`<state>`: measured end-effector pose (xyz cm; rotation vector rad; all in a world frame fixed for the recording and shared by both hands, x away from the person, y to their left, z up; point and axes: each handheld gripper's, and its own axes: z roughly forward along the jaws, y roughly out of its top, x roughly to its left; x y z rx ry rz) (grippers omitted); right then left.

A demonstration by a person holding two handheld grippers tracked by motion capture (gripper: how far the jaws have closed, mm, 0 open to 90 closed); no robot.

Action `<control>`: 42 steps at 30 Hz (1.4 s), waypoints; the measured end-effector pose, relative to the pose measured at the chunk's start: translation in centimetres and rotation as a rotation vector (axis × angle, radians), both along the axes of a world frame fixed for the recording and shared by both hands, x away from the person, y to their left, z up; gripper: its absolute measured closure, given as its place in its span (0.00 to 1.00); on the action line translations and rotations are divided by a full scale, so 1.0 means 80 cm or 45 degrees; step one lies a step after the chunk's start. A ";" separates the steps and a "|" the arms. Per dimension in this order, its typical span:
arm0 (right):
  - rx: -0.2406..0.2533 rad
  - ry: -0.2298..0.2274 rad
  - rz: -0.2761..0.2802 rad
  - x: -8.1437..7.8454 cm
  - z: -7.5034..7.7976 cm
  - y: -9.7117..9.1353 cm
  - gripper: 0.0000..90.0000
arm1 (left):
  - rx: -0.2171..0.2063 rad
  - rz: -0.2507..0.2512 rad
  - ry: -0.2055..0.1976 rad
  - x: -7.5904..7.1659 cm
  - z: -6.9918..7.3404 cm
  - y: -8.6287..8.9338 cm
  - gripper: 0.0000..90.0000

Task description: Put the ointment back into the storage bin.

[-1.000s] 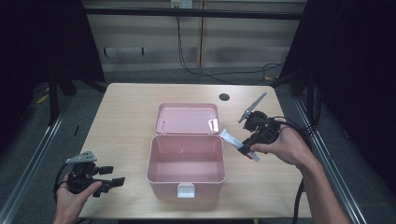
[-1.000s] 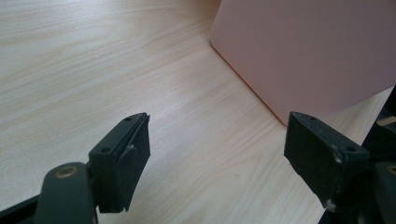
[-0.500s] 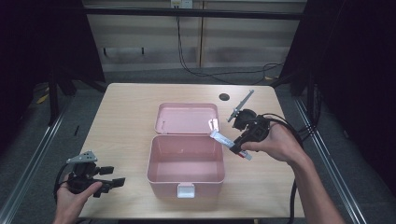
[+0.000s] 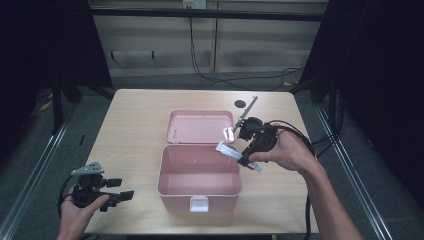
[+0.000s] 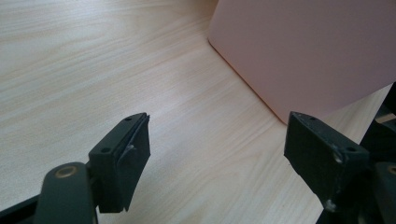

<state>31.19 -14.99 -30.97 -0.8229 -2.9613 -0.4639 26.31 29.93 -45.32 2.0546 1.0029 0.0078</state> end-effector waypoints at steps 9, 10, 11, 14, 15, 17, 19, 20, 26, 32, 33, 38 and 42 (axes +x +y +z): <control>-0.006 0.005 0.025 0.003 0.000 0.016 0.80 | -0.001 -0.002 0.001 0.000 0.000 0.000 0.25; -0.007 0.010 0.026 0.004 0.001 0.018 0.80 | -0.002 -0.002 0.002 0.000 0.000 0.000 0.25; -0.008 0.012 0.031 0.004 0.001 0.021 0.80 | -0.001 -0.004 0.000 0.000 0.000 0.000 0.25; -0.010 0.016 0.044 0.005 -0.001 0.026 0.80 | -0.003 -0.005 0.004 0.000 0.000 0.000 0.25; -0.011 0.015 0.046 0.006 -0.001 0.027 0.80 | -0.003 -0.005 0.004 0.000 0.000 0.000 0.25; -0.013 0.019 0.055 0.006 -0.002 0.031 0.80 | -0.003 -0.006 0.005 0.000 0.000 0.000 0.25; -0.010 0.018 0.070 0.007 -0.003 0.035 0.80 | -0.003 -0.005 0.005 0.000 0.000 0.000 0.25; -0.017 0.028 0.077 0.008 -0.003 0.038 0.80 | -0.003 -0.005 0.005 0.000 0.000 0.000 0.25; -0.030 0.035 0.106 0.009 -0.004 0.053 0.80 | -0.002 -0.007 -0.001 0.000 0.000 0.001 0.25; -0.032 0.038 0.126 0.011 -0.007 0.062 0.80 | 0.000 -0.006 0.000 0.000 0.000 0.000 0.25; -0.036 0.045 0.121 0.011 -0.007 0.065 0.80 | -0.001 -0.007 -0.001 0.000 0.000 0.001 0.25; -0.040 0.045 0.154 0.013 -0.011 0.073 0.80 | -0.002 -0.005 -0.001 0.000 0.000 0.001 0.25; -0.048 0.056 0.168 0.014 -0.016 0.077 0.80 | -0.004 -0.008 0.000 0.000 0.000 0.001 0.25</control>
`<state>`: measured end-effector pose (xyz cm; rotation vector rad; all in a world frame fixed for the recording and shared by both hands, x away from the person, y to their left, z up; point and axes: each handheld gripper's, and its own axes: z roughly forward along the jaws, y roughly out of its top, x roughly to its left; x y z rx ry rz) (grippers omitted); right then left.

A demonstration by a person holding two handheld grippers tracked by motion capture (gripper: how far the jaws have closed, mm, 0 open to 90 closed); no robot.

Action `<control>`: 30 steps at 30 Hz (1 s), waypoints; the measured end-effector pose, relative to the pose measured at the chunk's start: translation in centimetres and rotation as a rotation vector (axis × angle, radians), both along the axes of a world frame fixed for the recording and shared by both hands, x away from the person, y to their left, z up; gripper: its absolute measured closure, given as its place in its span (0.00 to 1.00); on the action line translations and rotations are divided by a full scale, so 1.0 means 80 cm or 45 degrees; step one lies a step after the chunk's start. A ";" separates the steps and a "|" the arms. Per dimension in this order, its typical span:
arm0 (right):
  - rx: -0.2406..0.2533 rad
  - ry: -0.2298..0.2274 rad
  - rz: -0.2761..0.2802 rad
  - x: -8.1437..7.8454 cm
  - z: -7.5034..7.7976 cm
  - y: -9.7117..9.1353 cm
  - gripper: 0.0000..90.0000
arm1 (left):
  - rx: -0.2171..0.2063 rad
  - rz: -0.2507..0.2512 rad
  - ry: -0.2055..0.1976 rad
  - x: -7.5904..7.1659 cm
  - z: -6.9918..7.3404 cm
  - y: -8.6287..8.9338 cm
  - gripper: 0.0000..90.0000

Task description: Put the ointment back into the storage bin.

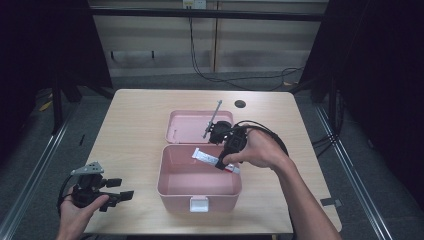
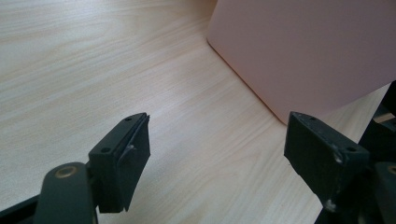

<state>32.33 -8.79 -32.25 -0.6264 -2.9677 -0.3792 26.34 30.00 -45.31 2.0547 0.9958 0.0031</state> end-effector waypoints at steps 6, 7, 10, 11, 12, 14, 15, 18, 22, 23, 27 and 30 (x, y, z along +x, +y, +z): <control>-0.015 0.022 0.006 0.000 -0.006 0.007 0.80 | 0.001 0.003 0.000 0.000 0.000 0.000 0.25; -0.014 0.022 0.013 0.001 -0.007 0.008 0.80 | 0.001 0.003 0.000 0.000 0.000 0.000 0.25; -0.028 0.034 0.017 0.001 -0.010 0.012 0.80 | 0.001 0.003 -0.001 0.000 0.000 0.000 0.25; -0.023 0.030 0.024 0.001 -0.011 0.013 0.80 | 0.001 0.003 -0.001 0.000 0.000 0.000 0.25; -0.026 0.036 0.026 0.001 -0.012 0.014 0.80 | 0.000 0.003 -0.001 0.000 0.000 0.000 0.25; -0.027 0.038 0.036 0.002 -0.014 0.017 0.80 | 0.000 0.004 -0.001 0.000 0.000 0.000 0.25; -0.028 0.043 0.036 0.001 -0.016 0.018 0.80 | 0.000 0.003 -0.001 0.000 0.000 0.000 0.25; -0.033 0.053 0.042 0.001 -0.020 0.022 0.80 | 0.001 0.002 -0.002 0.000 0.000 0.000 0.25; -0.037 0.059 0.060 0.002 -0.025 0.027 0.80 | 0.001 -0.002 -0.002 0.000 0.000 0.000 0.25; -0.039 0.059 0.065 0.002 -0.026 0.028 0.80 | 0.002 -0.001 -0.002 0.000 0.000 0.000 0.25; -0.051 0.068 0.077 0.001 -0.029 0.032 0.80 | 0.001 -0.002 -0.002 0.000 0.000 0.000 0.25; -0.049 0.070 0.092 0.001 -0.033 0.034 0.80 | 0.001 -0.002 -0.001 0.000 0.000 0.000 0.25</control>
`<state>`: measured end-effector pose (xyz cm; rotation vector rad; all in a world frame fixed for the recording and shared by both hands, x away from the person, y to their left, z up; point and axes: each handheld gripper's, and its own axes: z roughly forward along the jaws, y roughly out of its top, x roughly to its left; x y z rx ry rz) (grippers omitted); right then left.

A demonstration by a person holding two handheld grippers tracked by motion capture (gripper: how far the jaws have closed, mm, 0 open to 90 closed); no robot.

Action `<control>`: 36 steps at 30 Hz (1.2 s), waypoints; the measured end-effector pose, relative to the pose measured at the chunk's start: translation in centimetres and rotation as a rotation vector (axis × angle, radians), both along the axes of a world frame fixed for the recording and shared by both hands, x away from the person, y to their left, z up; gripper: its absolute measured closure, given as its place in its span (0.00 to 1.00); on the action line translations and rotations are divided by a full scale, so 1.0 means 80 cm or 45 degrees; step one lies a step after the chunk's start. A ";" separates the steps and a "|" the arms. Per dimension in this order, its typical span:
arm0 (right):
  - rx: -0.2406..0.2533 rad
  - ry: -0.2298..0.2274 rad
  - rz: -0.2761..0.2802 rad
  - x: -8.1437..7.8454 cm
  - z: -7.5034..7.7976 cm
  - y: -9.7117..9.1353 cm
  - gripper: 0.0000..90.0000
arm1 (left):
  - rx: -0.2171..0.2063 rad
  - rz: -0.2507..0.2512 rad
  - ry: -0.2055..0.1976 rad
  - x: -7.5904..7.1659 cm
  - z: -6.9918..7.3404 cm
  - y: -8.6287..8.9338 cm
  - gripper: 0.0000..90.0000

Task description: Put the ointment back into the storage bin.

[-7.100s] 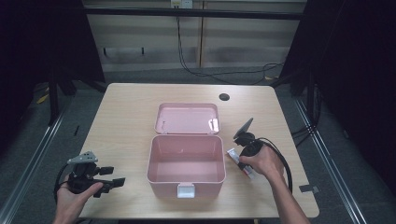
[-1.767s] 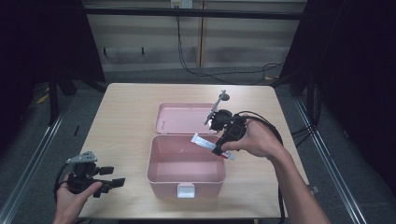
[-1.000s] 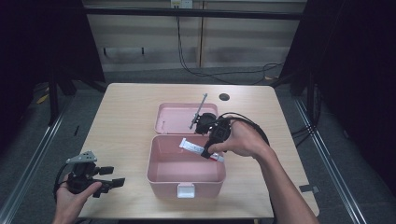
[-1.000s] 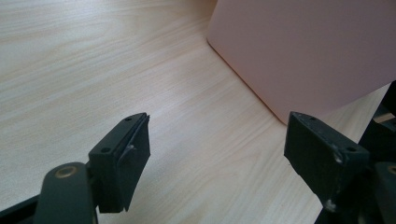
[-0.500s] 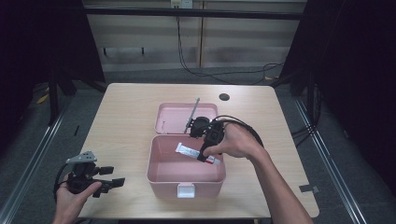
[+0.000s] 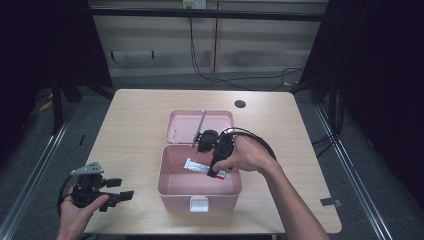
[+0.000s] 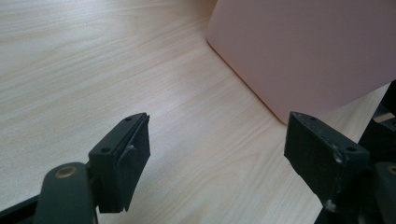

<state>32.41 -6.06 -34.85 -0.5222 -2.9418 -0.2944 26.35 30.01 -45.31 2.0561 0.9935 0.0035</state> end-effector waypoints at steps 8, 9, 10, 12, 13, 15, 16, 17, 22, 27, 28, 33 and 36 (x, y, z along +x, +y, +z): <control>-0.015 0.027 0.018 -0.002 -0.015 0.008 0.80 | 0.002 0.001 0.000 0.000 0.000 0.000 0.25; -0.023 0.027 0.028 -0.001 -0.016 0.010 0.80 | 0.001 0.001 0.001 0.000 0.000 0.000 0.25; -0.025 0.031 0.031 -0.002 -0.018 0.011 0.80 | 0.001 0.000 0.000 0.000 0.000 0.000 0.25; -0.026 0.030 0.037 -0.003 -0.020 0.015 0.80 | 0.002 0.000 0.000 0.000 0.000 0.000 0.25; -0.033 0.035 0.043 -0.004 -0.021 0.016 0.80 | 0.000 0.000 -0.001 0.000 0.000 0.000 0.25; -0.029 0.038 0.048 -0.005 -0.024 0.019 0.80 | 0.001 -0.001 0.001 0.000 0.000 0.000 0.25; -0.033 0.040 0.051 -0.005 -0.026 0.020 0.80 | -0.001 -0.002 0.000 0.000 0.000 0.000 0.25; -0.032 0.043 0.054 -0.006 -0.027 0.021 0.80 | -0.001 -0.001 0.000 0.000 0.000 0.000 0.25; -0.044 0.063 0.067 -0.008 -0.039 0.025 0.80 | -0.001 0.002 0.000 0.000 0.000 0.000 0.25; -0.052 0.084 0.083 -0.008 -0.049 0.028 0.80 | -0.002 0.003 0.003 0.000 0.000 0.000 0.25; -0.060 0.082 0.088 -0.008 -0.050 0.029 0.80 | -0.004 0.002 0.003 0.000 0.000 0.000 0.25; -0.059 0.094 0.098 -0.009 -0.059 0.034 0.80 | -0.003 0.004 0.002 0.000 0.000 0.001 0.25; -0.060 0.099 0.106 -0.008 -0.062 0.036 0.80 | -0.003 0.003 0.000 0.000 0.000 0.001 0.25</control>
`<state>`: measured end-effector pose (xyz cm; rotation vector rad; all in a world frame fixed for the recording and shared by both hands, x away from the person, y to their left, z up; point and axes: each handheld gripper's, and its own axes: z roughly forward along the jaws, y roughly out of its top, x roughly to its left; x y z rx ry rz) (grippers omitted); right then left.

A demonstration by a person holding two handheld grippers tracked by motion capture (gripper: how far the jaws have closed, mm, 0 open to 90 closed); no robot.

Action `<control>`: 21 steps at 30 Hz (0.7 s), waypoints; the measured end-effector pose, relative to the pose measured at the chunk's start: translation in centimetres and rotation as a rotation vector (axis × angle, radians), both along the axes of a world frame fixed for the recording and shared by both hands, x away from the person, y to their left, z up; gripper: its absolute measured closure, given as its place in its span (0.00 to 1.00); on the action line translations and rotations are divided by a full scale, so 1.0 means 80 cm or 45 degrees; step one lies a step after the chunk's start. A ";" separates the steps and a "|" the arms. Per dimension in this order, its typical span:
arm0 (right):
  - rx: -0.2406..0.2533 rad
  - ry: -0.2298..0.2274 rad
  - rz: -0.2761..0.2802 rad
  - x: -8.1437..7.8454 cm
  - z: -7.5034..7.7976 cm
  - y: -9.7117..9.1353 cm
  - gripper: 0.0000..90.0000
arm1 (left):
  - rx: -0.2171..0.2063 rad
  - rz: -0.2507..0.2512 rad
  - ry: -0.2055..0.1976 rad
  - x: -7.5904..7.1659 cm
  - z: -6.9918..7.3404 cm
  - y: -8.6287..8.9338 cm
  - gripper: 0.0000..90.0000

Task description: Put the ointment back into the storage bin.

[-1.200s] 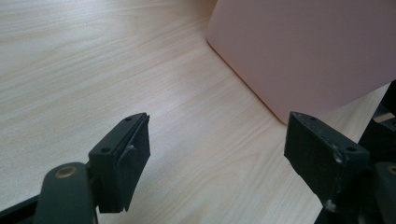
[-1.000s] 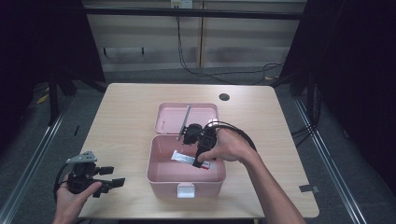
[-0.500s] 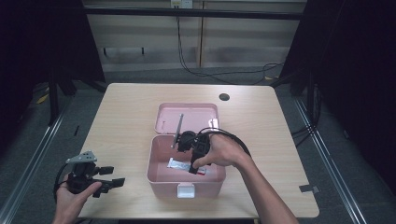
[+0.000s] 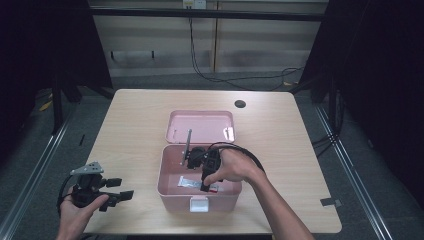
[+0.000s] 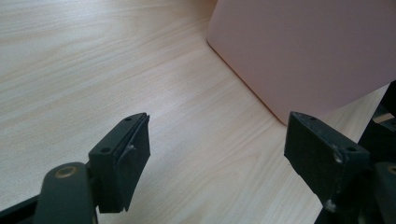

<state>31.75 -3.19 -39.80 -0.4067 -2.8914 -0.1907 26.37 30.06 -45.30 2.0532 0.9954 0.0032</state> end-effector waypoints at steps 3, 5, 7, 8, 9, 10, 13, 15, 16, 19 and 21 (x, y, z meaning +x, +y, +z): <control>0.000 0.003 0.006 0.000 -0.002 0.002 0.80 | -0.002 0.001 0.005 0.000 0.000 0.000 0.25; -0.002 0.007 0.013 -0.001 -0.004 0.003 0.80 | 0.000 -0.002 0.001 0.000 0.000 0.000 0.25; -0.006 0.009 0.007 -0.001 -0.006 0.004 0.80 | 0.000 0.000 0.003 0.000 0.000 0.000 0.25; -0.011 0.010 0.018 0.000 -0.006 0.005 0.80 | 0.001 0.000 0.003 0.000 0.000 0.000 0.25; -0.010 0.008 0.020 -0.001 -0.006 0.005 0.80 | 0.000 -0.001 0.003 0.000 0.000 -0.001 0.25; -0.014 0.007 0.026 -0.001 -0.007 0.006 0.80 | 0.001 -0.001 0.003 0.000 0.000 -0.001 0.25; -0.018 0.008 0.041 -0.001 -0.009 0.008 0.80 | 0.000 -0.002 0.003 0.000 0.000 -0.001 0.25; -0.020 0.013 0.032 -0.002 -0.011 0.009 0.80 | 0.001 -0.003 0.003 0.000 0.000 -0.001 0.25; -0.018 0.015 0.028 -0.001 -0.013 0.009 0.80 | 0.002 -0.003 0.002 0.000 0.000 -0.001 0.25; -0.035 0.018 0.036 -0.002 -0.018 0.010 0.80 | 0.003 -0.005 0.003 0.000 0.000 -0.001 0.25; -0.034 0.020 0.044 -0.002 -0.021 0.011 0.80 | 0.003 -0.006 0.003 0.000 0.000 -0.001 0.25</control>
